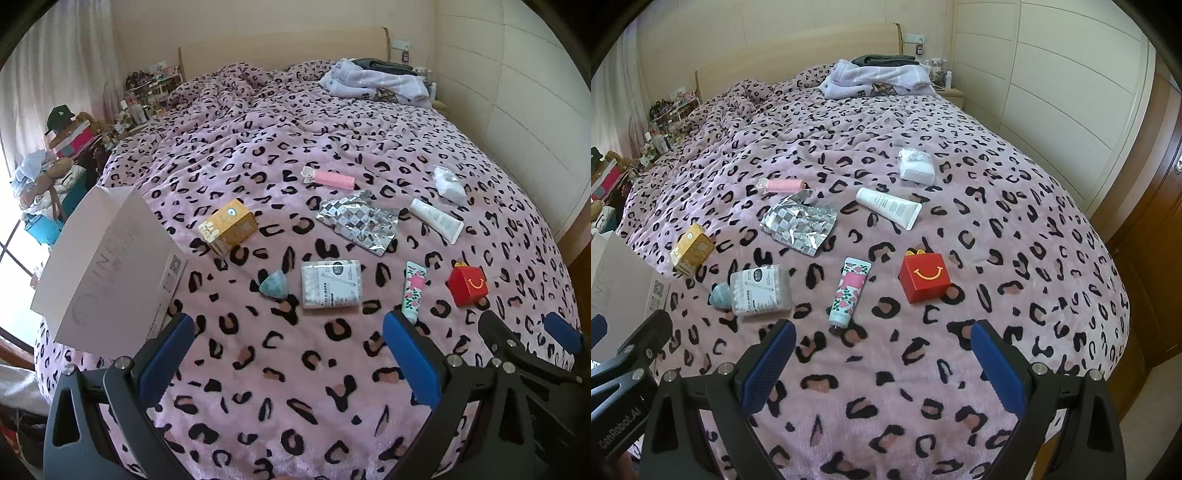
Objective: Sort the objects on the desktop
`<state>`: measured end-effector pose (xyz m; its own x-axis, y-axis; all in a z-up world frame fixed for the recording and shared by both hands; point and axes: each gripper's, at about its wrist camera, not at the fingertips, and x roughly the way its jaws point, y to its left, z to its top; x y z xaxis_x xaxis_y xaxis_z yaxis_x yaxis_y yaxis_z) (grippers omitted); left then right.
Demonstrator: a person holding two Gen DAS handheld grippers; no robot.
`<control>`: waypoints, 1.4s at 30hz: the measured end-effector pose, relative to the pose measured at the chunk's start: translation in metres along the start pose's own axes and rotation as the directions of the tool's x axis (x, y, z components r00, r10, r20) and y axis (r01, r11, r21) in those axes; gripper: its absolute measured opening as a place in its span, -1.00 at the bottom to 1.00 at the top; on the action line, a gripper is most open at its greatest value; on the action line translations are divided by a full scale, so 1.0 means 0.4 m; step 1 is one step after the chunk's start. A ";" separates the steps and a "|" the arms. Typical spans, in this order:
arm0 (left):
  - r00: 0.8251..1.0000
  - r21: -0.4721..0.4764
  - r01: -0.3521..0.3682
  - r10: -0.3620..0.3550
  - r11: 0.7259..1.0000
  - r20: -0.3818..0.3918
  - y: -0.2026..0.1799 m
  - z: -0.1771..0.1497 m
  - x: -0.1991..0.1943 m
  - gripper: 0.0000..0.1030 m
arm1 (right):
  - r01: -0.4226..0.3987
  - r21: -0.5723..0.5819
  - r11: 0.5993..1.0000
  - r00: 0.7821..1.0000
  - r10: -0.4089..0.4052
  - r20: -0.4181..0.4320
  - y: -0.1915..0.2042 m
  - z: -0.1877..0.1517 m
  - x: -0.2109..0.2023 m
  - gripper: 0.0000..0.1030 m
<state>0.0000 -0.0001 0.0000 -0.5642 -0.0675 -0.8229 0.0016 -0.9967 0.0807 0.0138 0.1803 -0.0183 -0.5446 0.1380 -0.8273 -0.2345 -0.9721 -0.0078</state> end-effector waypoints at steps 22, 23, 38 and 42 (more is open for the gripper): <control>0.997 -0.034 0.071 -0.071 0.997 -0.017 0.004 -0.013 0.017 1.00 | 0.001 0.001 1.000 1.000 -0.001 -0.008 0.003 -0.003 0.009 0.90; 0.997 -0.034 0.071 -0.071 0.997 -0.019 0.005 -0.013 0.018 1.00 | 0.000 0.001 1.000 1.000 0.000 -0.009 0.001 -0.002 0.009 0.90; 0.998 -0.035 0.062 -0.063 0.997 -0.023 0.013 -0.011 0.019 1.00 | -0.006 0.004 1.000 1.000 0.006 -0.004 0.001 -0.007 0.011 0.90; 0.998 -0.032 0.062 -0.063 0.998 -0.017 0.017 -0.015 0.021 1.00 | -0.006 0.003 1.000 1.000 0.006 -0.004 0.004 -0.006 0.008 0.90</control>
<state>0.0003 -0.0077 -0.0098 -0.5491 -0.0057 -0.8358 -0.0067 -0.9999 0.0112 0.0137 0.1788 -0.0226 -0.5425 0.1318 -0.8297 -0.2342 -0.9722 -0.0013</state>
